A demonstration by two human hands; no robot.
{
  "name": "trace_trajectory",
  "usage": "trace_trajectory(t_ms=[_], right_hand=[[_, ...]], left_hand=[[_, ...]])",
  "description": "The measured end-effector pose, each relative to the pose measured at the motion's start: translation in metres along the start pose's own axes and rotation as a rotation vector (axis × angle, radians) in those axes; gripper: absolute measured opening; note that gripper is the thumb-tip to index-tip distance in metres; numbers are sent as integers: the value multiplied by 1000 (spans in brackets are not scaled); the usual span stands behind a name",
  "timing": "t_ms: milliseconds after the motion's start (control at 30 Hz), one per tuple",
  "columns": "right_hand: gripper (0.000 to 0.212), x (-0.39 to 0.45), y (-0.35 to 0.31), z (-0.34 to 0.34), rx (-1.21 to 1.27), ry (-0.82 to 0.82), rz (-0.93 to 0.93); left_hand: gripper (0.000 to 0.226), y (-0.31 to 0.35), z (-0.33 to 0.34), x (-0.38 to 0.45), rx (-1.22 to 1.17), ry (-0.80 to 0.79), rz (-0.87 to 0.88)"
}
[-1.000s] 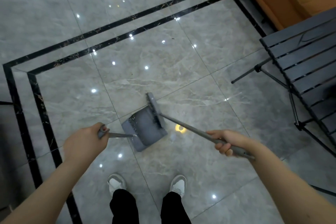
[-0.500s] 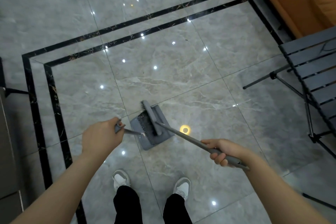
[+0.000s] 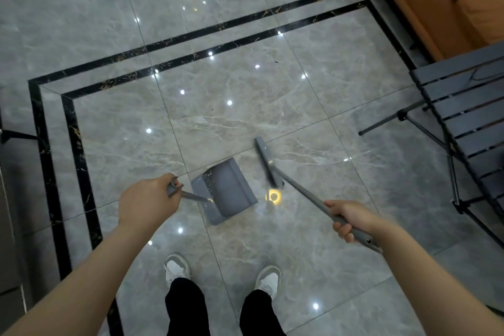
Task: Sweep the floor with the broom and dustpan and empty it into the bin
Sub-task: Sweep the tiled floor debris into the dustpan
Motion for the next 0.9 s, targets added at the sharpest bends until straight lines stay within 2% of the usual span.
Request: trace_trajectory(t_ms=[233,333,533,733,900], right_hand=[[45,1,19,43,110,-232,57],[41,-5,6,43,154,-261,46],[43,-17,-33,28,109,-197,-93],[44,-11,-72,37,158,-130,-203],[47,4,-104,42,197,-43,-268]], left_hand=[[19,1,-2,0,-11,4,8],[18,-1,-3,-3,-7,-3,-7],[20,11,-8,-2,-82,33,-36],[28,0,-20,6,-244,121,-330],[26,-13,-50,42,-261,166,-344]])
Point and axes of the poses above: each hand's wrist, its own x-axis towards the middle knuckle, its own z-axis out of the palm, y = z × x, the point moved 5 cm from there along x, towards the middle knuckle, and after that the axes turned 4 degrees about z, right-handed, at the moved point
